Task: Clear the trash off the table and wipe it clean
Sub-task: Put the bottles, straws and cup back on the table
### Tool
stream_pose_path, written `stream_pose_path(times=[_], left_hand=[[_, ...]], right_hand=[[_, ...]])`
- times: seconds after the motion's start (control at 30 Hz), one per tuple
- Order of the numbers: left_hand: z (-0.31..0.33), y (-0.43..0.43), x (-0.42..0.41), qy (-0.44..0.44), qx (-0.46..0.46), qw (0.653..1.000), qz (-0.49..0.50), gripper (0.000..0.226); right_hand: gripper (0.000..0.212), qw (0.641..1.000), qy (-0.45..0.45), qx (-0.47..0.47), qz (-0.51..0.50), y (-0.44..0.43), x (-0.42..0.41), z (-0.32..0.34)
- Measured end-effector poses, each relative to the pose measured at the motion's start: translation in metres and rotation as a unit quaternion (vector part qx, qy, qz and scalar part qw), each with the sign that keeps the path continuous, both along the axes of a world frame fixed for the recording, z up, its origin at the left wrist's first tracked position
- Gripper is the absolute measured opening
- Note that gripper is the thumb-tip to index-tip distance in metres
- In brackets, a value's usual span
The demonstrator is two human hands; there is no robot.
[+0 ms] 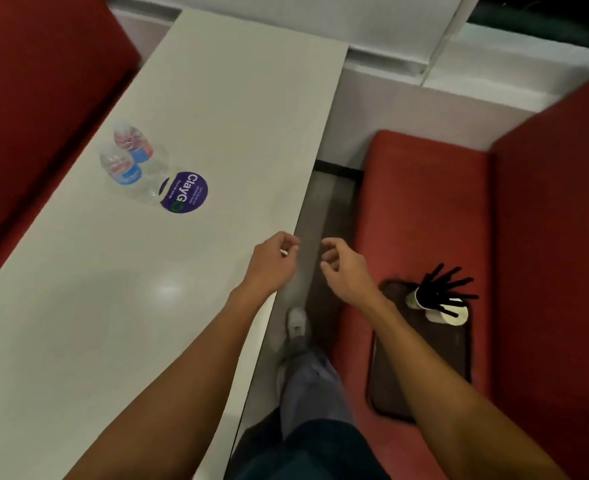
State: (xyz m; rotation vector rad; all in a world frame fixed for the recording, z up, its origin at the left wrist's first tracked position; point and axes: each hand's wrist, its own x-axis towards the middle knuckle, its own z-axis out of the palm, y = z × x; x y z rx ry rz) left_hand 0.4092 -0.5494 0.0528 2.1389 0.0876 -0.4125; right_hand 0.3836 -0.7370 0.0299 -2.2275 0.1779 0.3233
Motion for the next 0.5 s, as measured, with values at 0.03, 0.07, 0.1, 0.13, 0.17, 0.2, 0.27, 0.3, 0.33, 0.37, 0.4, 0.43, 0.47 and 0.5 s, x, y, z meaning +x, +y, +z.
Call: stream_pose_path(times=[0.03,0.07,0.1,0.13,0.17,0.2,0.27,0.3,0.33,0.37,0.4,0.43,0.47,0.5], left_hand=[[-0.004,-0.012,-0.001,0.002,0.001,1.000,-0.019,0.016],[-0.008,-0.024,-0.002,0.005,0.002,0.999,-0.035,0.016],[-0.012,-0.035,-0.003,0.010,0.004,0.999,-0.047,0.016],[-0.014,-0.047,-0.004,0.016,0.004,0.998,-0.059,0.016],[-0.018,-0.058,-0.005,0.022,0.007,0.997,-0.072,0.015],[-0.024,-0.069,-0.005,0.023,0.008,0.996,-0.084,0.013],[-0.035,-0.089,-0.006,0.025,0.011,0.994,-0.110,0.010],[-0.040,-0.099,-0.007,0.032,0.013,0.992,-0.121,0.011],[-0.046,-0.108,-0.008,0.039,0.014,0.991,-0.130,0.011],[-0.052,-0.117,-0.008,0.045,0.016,0.990,-0.136,0.011],[-0.059,-0.125,-0.009,0.050,0.015,0.989,-0.140,0.011],[-0.065,-0.132,-0.010,0.058,0.017,0.988,-0.145,0.011],[-0.072,-0.140,-0.010,0.062,0.019,0.986,-0.151,0.011],[-0.078,-0.147,-0.010,0.066,0.022,0.985,-0.156,0.011]], right_hand=[[0.043,1.000,0.001,-0.005,-0.015,-0.011,-0.007,-0.004],[0.042,1.000,0.003,-0.009,-0.030,-0.022,-0.015,-0.008],[0.041,0.999,0.004,-0.013,-0.045,-0.032,-0.021,-0.012],[0.041,0.998,0.007,-0.016,-0.059,-0.042,-0.028,-0.015],[0.040,0.997,0.014,-0.018,-0.073,-0.052,-0.035,-0.019],[0.039,0.996,0.022,-0.017,-0.087,-0.061,-0.041,-0.022],[0.037,0.992,0.038,-0.018,-0.117,-0.078,-0.054,-0.028],[0.035,0.990,0.045,-0.019,-0.131,-0.086,-0.059,-0.032],[0.034,0.988,0.052,-0.017,-0.143,-0.093,-0.065,-0.038],[0.033,0.986,0.059,-0.015,-0.156,-0.100,-0.069,-0.044],[0.033,0.983,0.064,-0.011,-0.169,-0.107,-0.074,-0.050],[0.033,0.981,0.071,-0.007,-0.183,-0.113,-0.078,-0.057],[0.032,0.978,0.077,-0.003,-0.195,-0.120,-0.082,-0.064],[0.032,0.974,0.086,0.002,-0.208,-0.126,-0.085,-0.070]])
